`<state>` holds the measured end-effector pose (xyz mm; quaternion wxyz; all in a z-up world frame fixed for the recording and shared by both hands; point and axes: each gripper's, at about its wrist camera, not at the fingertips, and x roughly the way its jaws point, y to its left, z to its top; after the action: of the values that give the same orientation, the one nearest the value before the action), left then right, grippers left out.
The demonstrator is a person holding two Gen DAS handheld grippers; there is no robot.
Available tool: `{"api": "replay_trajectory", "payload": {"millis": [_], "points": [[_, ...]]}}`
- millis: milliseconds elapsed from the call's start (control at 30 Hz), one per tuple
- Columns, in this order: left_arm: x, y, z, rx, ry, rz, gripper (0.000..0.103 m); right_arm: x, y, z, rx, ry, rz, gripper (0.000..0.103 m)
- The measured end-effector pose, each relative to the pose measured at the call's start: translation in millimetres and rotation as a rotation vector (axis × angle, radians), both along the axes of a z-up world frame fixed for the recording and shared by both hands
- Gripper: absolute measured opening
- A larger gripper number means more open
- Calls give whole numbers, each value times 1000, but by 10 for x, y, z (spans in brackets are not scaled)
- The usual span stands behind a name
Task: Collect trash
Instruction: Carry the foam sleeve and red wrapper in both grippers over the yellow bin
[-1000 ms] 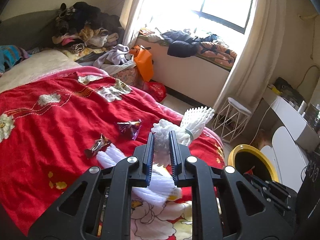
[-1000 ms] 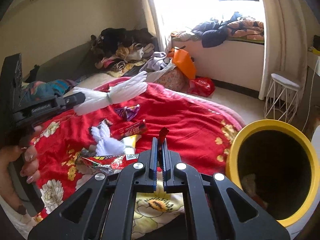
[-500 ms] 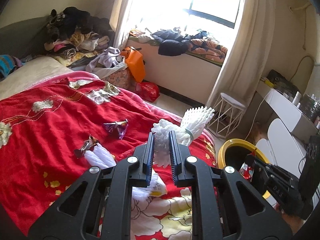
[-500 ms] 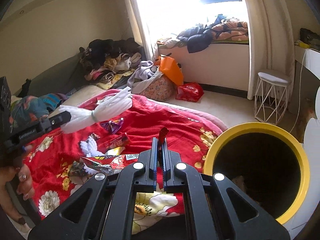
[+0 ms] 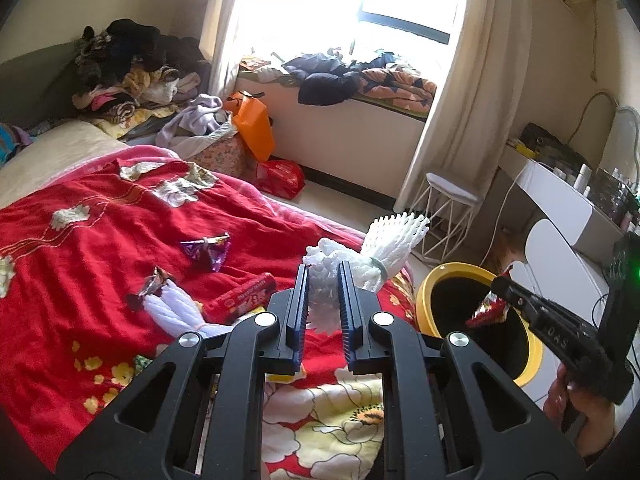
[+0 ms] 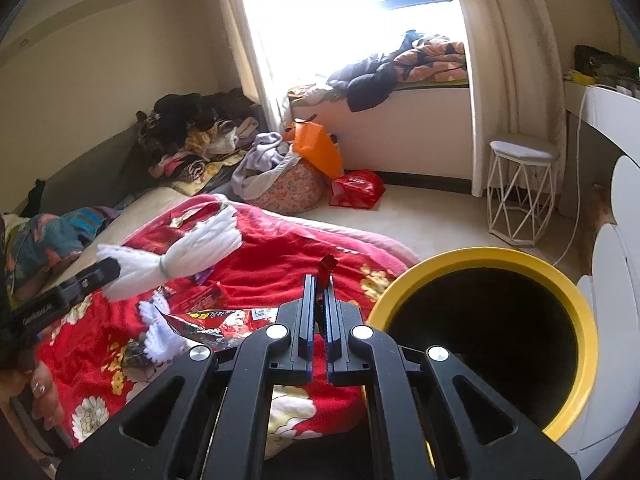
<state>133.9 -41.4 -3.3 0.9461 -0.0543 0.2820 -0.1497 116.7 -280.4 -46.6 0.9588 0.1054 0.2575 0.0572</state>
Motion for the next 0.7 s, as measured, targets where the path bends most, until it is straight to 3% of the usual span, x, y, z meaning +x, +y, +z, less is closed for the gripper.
{"api": "replay_trajectory", "payload": {"millis": [700], "points": [[-112,-498,-88,12,17,-98,10,-60,-580,-75,7,-7,-158,4]]}}
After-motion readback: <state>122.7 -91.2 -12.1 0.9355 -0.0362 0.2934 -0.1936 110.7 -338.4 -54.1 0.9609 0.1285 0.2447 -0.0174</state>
